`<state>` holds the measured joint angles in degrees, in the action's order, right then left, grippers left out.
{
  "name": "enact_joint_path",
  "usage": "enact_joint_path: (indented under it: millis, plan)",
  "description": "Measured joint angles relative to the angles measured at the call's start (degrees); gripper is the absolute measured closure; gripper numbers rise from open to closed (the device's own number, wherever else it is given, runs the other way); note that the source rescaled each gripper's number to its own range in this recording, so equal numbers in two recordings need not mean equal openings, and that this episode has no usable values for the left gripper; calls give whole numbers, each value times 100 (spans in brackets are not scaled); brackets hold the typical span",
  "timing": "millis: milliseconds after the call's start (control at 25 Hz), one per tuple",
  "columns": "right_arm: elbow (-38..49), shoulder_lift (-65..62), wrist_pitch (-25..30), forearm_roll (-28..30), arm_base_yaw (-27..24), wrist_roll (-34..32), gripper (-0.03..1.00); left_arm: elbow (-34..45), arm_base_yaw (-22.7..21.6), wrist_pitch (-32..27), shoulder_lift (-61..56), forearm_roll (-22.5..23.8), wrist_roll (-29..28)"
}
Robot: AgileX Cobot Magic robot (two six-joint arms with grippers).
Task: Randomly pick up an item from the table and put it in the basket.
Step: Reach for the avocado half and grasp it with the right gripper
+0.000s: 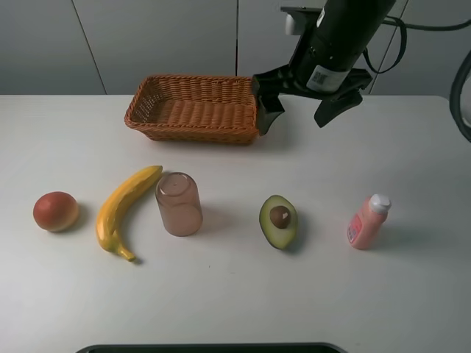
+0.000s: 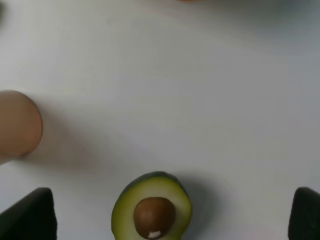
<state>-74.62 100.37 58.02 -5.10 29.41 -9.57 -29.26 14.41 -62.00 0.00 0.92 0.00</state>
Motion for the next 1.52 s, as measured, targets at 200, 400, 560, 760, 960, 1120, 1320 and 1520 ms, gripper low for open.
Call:
enact_joint_path:
  millis: [200, 400, 560, 760, 960, 1120, 1320, 1520]
  plan:
    - [899, 3, -636, -309, 80, -198, -3, 0, 0, 0, 0, 0, 0]
    - [1653, 13, -1264, -488, 207, -222, -3, 0, 0, 0, 0, 0, 0]
    - [1930, 13, -1533, -639, 345, -281, -3, 0, 0, 0, 0, 0, 0]
    - [1998, 134, -1732, -718, 470, -304, -3, 0, 0, 0, 0, 0, 0]
    - [1998, 490, -1873, -796, 529, -304, -3, 0, 0, 0, 0, 0, 0]
    - [1998, 769, -1980, -796, 535, -315, -3, 0, 0, 0, 0, 0, 0]
    - [1998, 954, -2006, -918, 535, -315, -3, 0, 0, 0, 0, 0, 0]
    - [1998, 995, -2030, -940, 535, -315, -3, 0, 0, 0, 0, 0, 0]
